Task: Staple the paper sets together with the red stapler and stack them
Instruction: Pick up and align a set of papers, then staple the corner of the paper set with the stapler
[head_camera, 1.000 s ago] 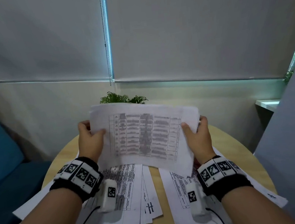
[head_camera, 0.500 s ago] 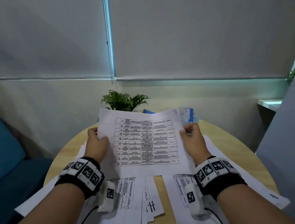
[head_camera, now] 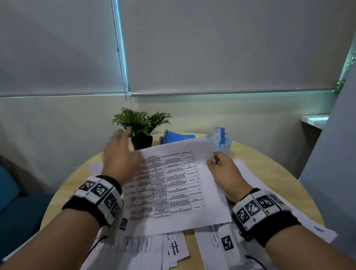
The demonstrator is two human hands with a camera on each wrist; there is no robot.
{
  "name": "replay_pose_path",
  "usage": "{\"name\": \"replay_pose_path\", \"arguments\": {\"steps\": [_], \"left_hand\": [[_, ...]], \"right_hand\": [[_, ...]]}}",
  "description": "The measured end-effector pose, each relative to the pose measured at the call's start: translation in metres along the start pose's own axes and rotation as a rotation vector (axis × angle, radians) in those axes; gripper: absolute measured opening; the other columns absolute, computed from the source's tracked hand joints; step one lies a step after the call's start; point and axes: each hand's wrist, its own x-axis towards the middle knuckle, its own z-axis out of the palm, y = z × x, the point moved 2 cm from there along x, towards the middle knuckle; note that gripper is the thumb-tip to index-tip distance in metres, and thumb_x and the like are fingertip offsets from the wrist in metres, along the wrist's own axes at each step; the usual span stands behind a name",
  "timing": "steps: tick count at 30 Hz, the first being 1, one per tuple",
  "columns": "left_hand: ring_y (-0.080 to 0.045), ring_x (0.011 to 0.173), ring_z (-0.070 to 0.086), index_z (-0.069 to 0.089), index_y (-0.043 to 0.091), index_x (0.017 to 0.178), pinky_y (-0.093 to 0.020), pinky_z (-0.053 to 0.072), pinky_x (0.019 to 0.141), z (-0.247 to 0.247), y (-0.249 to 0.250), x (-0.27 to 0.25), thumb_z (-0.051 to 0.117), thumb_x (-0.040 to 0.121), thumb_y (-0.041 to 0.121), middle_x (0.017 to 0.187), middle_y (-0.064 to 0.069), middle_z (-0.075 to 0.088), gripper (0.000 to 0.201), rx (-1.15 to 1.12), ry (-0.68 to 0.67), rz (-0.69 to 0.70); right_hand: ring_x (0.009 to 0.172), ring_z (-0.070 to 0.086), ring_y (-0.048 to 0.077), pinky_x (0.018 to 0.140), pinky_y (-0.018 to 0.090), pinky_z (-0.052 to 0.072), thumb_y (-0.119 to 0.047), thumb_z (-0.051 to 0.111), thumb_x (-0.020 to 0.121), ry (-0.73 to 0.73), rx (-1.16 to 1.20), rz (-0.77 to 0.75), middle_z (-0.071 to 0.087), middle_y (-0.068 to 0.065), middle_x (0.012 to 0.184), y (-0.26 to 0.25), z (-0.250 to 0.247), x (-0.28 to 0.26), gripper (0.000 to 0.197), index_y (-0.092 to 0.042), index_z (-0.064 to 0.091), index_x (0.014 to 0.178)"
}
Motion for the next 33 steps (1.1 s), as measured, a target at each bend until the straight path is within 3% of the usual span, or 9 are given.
{"name": "replay_pose_path", "arguments": {"steps": [4, 7, 10, 14, 17, 19, 23, 26, 33], "left_hand": [[-0.010, 0.132, 0.034, 0.036, 0.031, 0.139, -0.042, 0.004, 0.116, 0.031, 0.055, -0.010, 0.041, 0.098, 0.026, 0.142, 0.009, 0.042, 0.042, -0.039, -0.303, 0.373], [-0.014, 0.111, 0.051, 0.051, 0.024, 0.125, -0.033, 0.031, 0.102, 0.046, 0.068, -0.006, 0.040, 0.095, 0.013, 0.117, 0.006, 0.057, 0.034, -0.146, -0.231, 0.391], [-0.023, 0.096, 0.054, 0.056, 0.016, 0.116, -0.029, 0.040, 0.079, 0.060, 0.069, -0.004, 0.041, 0.090, 0.005, 0.094, 0.004, 0.049, 0.032, -0.154, -0.285, 0.331], [-0.019, 0.094, 0.052, 0.057, 0.016, 0.124, -0.027, 0.040, 0.080, 0.072, 0.064, 0.000, 0.040, 0.091, 0.003, 0.096, 0.001, 0.049, 0.039, -0.156, -0.313, 0.319], [-0.020, 0.099, 0.052, 0.054, 0.018, 0.130, -0.025, 0.039, 0.081, 0.077, 0.058, 0.004, 0.041, 0.094, 0.005, 0.101, -0.002, 0.050, 0.041, -0.138, -0.316, 0.296], [-0.019, 0.098, 0.052, 0.052, 0.019, 0.133, -0.023, 0.037, 0.078, 0.082, 0.054, 0.005, 0.041, 0.096, 0.008, 0.103, -0.003, 0.050, 0.040, -0.123, -0.327, 0.284], [-0.014, 0.090, 0.049, 0.052, 0.021, 0.134, -0.021, 0.036, 0.078, 0.090, 0.051, 0.008, 0.040, 0.096, 0.009, 0.096, 0.000, 0.046, 0.042, -0.118, -0.374, 0.272], [-0.017, 0.094, 0.052, 0.052, 0.025, 0.133, -0.026, 0.042, 0.084, 0.095, 0.051, 0.007, 0.039, 0.094, 0.007, 0.100, -0.004, 0.052, 0.045, -0.122, -0.411, 0.277], [-0.015, 0.109, 0.056, 0.060, 0.025, 0.123, -0.034, 0.045, 0.100, 0.095, 0.047, 0.003, 0.048, 0.092, 0.012, 0.121, 0.002, 0.060, 0.035, -0.223, -0.442, 0.160]], "right_hand": [[0.104, 0.059, 0.023, 0.091, 0.035, 0.046, -0.010, 0.047, 0.097, -0.018, -0.025, -0.014, 0.064, 0.005, 0.113, 0.004, 0.004, -0.005, 0.022, -0.012, 0.057, 0.117], [0.103, 0.060, 0.025, 0.093, 0.039, 0.047, -0.012, 0.049, 0.097, -0.019, -0.030, -0.011, 0.065, 0.005, 0.111, 0.012, 0.002, -0.006, 0.020, -0.014, 0.058, 0.114], [0.101, 0.062, 0.025, 0.092, 0.041, 0.049, -0.012, 0.049, 0.096, -0.062, -0.031, 0.027, 0.065, 0.005, 0.109, 0.016, -0.001, -0.008, 0.020, -0.015, 0.057, 0.114], [0.084, 0.064, 0.019, 0.078, 0.036, 0.054, -0.026, 0.061, 0.092, -0.116, -0.005, 0.073, 0.066, 0.005, 0.096, 0.010, -0.019, -0.002, 0.014, -0.018, 0.060, 0.104], [0.076, 0.053, 0.014, 0.063, 0.022, 0.040, -0.031, 0.067, 0.087, 0.022, -0.232, 0.055, 0.057, -0.003, 0.084, 0.005, -0.054, 0.018, 0.022, -0.015, 0.060, 0.101], [0.088, 0.053, 0.016, 0.072, 0.024, 0.041, -0.034, 0.070, 0.084, -0.064, -0.533, 0.125, 0.058, -0.001, 0.098, 0.007, -0.070, 0.028, 0.034, -0.014, 0.058, 0.108], [0.107, 0.057, 0.017, 0.094, 0.028, 0.045, -0.058, 0.068, 0.076, -0.478, -1.023, 0.319, 0.057, 0.001, 0.121, 0.024, -0.070, 0.029, 0.066, -0.015, 0.053, 0.123], [0.098, 0.062, 0.018, 0.089, 0.032, 0.049, -0.064, 0.072, 0.067, -0.558, -1.229, 0.334, 0.064, 0.000, 0.113, 0.038, -0.063, 0.028, 0.075, -0.015, 0.055, 0.121], [0.100, 0.061, 0.022, 0.077, 0.030, 0.044, -0.055, 0.056, 0.087, -0.534, -1.262, 0.322, 0.062, 0.005, 0.113, 0.038, -0.058, 0.021, 0.058, -0.010, 0.049, 0.123]]}}
